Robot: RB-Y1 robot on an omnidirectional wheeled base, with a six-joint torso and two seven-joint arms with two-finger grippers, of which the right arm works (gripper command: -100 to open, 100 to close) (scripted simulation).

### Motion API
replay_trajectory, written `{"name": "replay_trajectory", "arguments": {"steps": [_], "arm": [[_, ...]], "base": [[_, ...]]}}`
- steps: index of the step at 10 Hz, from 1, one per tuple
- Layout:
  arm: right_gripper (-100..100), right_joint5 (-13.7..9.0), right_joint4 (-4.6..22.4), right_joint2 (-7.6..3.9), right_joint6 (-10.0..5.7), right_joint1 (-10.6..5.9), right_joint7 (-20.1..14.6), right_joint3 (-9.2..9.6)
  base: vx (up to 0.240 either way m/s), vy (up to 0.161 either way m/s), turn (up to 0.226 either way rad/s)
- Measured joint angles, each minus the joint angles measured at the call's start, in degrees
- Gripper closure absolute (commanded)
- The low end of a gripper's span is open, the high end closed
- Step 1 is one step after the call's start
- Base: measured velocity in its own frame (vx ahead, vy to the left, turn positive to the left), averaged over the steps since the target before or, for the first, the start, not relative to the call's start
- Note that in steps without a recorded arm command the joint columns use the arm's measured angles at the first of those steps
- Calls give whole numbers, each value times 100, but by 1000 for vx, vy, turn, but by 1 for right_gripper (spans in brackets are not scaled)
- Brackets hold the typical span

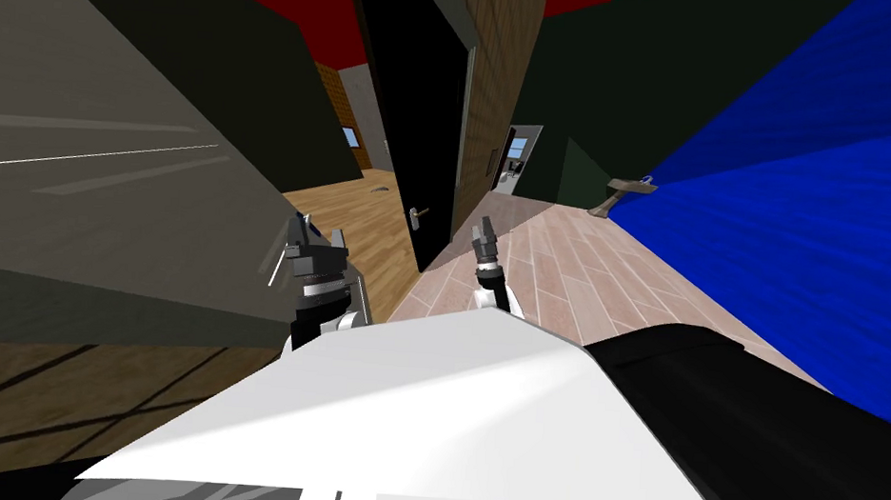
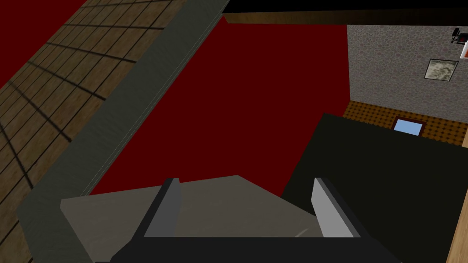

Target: Push the door open

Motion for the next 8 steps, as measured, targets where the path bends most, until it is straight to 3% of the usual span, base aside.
{"name": "replay_trajectory", "arguments": {"steps": [5,8], "arm": [[-100,55,684,-30,11,-423,-228,304],[-100,69,1157,-66,27,-759,-412,459]], "base": [[94,-53,22],[97,-59,25]]}}
